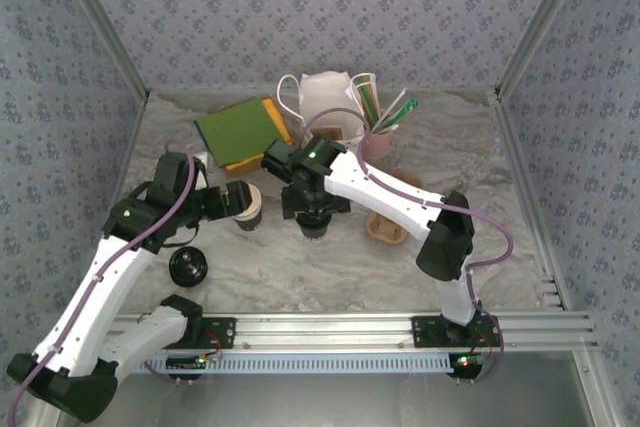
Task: Pack the takeout coffee
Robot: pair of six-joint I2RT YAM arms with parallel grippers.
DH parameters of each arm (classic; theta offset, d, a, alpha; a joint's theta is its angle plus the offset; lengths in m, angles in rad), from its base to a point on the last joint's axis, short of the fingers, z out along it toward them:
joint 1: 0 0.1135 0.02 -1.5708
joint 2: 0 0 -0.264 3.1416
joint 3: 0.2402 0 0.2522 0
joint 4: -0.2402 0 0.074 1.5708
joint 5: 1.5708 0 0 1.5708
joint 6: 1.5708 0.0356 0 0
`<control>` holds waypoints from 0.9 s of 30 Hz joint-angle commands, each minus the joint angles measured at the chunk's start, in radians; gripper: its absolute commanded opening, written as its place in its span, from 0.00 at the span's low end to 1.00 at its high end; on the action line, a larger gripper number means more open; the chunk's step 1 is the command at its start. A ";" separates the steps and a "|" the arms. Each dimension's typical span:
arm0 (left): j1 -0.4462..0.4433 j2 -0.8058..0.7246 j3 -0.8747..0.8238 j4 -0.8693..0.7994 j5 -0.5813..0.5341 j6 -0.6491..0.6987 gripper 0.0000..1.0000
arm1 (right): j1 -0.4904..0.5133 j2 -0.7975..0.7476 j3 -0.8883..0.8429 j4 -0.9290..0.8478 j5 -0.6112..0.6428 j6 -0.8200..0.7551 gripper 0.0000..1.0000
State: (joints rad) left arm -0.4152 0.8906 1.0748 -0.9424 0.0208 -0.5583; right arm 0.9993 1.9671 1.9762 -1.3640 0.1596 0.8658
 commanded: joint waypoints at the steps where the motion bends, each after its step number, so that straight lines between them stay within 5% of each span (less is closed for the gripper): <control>1: 0.012 -0.021 -0.011 -0.012 -0.019 0.010 1.00 | -0.021 0.031 0.029 -0.046 -0.019 -0.020 0.89; 13: 0.021 -0.027 -0.023 -0.011 -0.021 0.023 1.00 | -0.045 0.105 0.101 -0.042 -0.069 -0.053 0.85; 27: 0.022 -0.042 -0.023 -0.048 0.111 0.078 1.00 | -0.063 0.126 0.108 -0.043 -0.104 -0.073 0.84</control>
State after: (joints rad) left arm -0.3992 0.8639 1.0561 -0.9524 0.0753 -0.5129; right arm 0.9421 2.0796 2.0605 -1.3735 0.0658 0.8062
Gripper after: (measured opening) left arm 0.997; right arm 0.843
